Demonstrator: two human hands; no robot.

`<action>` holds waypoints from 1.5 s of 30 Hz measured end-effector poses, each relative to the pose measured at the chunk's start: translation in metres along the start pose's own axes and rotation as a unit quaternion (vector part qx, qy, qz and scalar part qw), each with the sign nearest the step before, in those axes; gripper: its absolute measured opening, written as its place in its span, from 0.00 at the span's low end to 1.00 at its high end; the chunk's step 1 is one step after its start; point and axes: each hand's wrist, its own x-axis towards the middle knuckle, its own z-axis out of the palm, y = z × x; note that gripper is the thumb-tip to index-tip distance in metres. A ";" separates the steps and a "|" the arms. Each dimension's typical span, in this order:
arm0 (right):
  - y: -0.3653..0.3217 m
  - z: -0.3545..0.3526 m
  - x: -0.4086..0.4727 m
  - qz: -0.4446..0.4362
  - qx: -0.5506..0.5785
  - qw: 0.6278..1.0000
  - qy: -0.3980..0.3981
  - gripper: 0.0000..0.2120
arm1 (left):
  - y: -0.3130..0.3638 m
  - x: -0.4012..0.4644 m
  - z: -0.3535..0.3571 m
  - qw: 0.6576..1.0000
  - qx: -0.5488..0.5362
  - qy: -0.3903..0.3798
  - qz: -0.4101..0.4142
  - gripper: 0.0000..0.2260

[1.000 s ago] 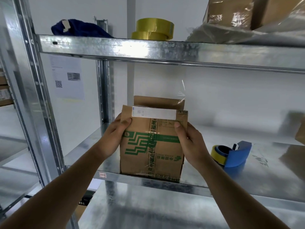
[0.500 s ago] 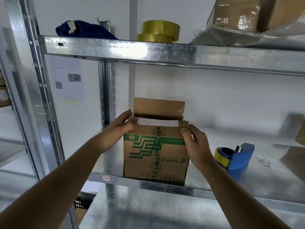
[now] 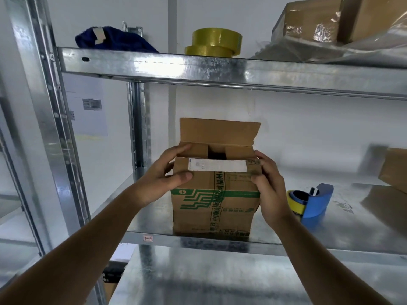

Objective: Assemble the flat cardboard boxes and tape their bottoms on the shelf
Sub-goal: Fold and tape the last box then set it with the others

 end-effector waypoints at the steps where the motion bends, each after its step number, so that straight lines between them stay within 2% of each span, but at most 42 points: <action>1: -0.004 0.000 -0.003 0.000 0.000 1.000 0.003 0.23 | -0.001 -0.002 -0.001 1.000 0.002 -0.001 0.014 0.31; 7: -0.019 -0.008 -0.024 0.006 0.012 1.000 -0.020 0.22 | 0.007 -0.018 0.010 0.999 0.016 0.002 0.044 0.30; 12: -0.045 -0.031 -0.038 0.022 0.005 0.999 -0.032 0.24 | 0.027 -0.030 0.039 0.999 0.008 0.030 0.044 0.49; 15: -0.062 -0.052 -0.046 0.041 -0.026 0.998 -0.034 0.26 | 0.039 -0.037 0.061 0.998 0.004 0.030 0.049 0.53; 18: -0.079 -0.077 -0.052 0.085 -0.042 0.995 -0.037 0.30 | 0.048 -0.041 0.086 0.999 -0.005 0.011 0.051 0.51; 23: -0.108 -0.130 -0.060 0.138 -0.023 0.989 -0.039 0.44 | 0.075 -0.040 0.138 0.997 0.007 0.001 0.078 0.47; 27: -0.120 -0.176 -0.067 0.124 0.017 0.992 -0.013 0.46 | 0.094 -0.035 0.185 0.994 0.009 -0.002 0.110 0.31; 29: -0.125 -0.199 -0.070 0.111 0.027 0.993 -0.010 0.43 | 0.099 -0.032 0.208 0.989 0.054 -0.004 0.137 0.23; 31: -0.129 -0.221 -0.072 0.080 0.002 0.997 -0.001 0.35 | 0.104 -0.029 0.230 0.985 0.078 -0.018 0.155 0.22; 33: -0.130 -0.244 -0.074 0.042 -0.042 0.998 0.026 0.24 | 0.112 -0.025 0.249 0.979 0.097 -0.052 0.174 0.29; 35: -0.132 -0.266 -0.075 0.038 -0.055 0.996 0.050 0.18 | 0.117 -0.017 0.265 0.960 0.141 -0.093 0.221 0.39; 37: -0.136 -0.288 -0.075 0.047 -0.070 0.994 0.064 0.16 | 0.122 -0.009 0.280 0.944 0.182 -0.128 0.243 0.47; 40: -0.137 -0.320 -0.069 0.072 -0.087 0.991 0.072 0.15 | 0.130 0.001 0.305 0.936 0.226 -0.168 0.210 0.53; 42: -0.134 -0.338 -0.064 0.091 -0.083 0.989 0.080 0.15 | 0.134 0.009 0.321 0.941 0.215 -0.175 0.194 0.52; 45: -0.128 -0.361 -0.052 0.093 -0.081 0.988 0.095 0.14 | 0.137 0.030 0.342 0.942 0.186 -0.168 0.224 0.42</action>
